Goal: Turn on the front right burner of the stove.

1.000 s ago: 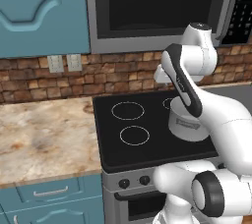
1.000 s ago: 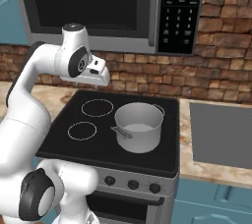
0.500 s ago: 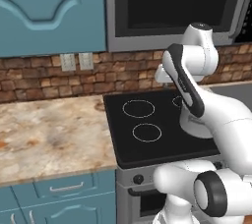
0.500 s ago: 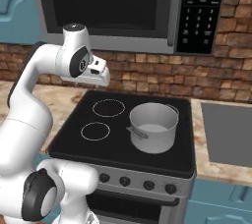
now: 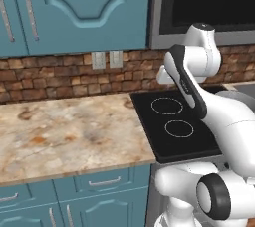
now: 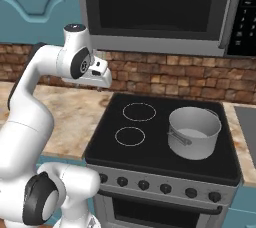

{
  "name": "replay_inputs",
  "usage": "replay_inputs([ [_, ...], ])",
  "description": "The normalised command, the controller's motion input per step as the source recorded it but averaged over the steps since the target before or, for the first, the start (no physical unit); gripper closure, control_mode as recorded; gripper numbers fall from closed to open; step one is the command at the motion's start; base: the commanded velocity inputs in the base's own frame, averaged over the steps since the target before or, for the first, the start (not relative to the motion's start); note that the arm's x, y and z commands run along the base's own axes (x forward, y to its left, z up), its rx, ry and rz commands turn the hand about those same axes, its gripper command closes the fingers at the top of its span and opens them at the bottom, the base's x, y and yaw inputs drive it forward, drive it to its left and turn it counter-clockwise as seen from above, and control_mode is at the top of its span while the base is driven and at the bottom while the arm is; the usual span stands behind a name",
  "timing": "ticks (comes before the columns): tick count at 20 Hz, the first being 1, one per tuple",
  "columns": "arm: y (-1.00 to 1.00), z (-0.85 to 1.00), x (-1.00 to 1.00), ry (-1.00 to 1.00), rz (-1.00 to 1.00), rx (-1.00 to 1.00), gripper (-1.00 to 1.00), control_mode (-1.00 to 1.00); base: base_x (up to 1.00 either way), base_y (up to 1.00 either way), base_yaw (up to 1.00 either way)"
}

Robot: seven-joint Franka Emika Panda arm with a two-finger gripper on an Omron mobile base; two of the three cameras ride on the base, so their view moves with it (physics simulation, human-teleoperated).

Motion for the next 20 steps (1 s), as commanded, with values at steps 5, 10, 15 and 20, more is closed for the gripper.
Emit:
replay_inputs([
  [5,0.0,0.0,0.0,0.0,0.0,0.0,-1.0,1.0,-0.32,0.37,0.0],
  [10,0.0,0.0,0.0,0.0,0.0,0.0,-1.0,1.0,-0.39,0.0,-0.01],
  [15,0.0,0.0,0.0,0.0,0.0,0.0,-1.0,1.0,0.0,0.0,-0.01],
  [20,0.0,0.0,0.0,0.0,0.0,0.0,-1.0,1.0,0.0,0.0,0.0],
])
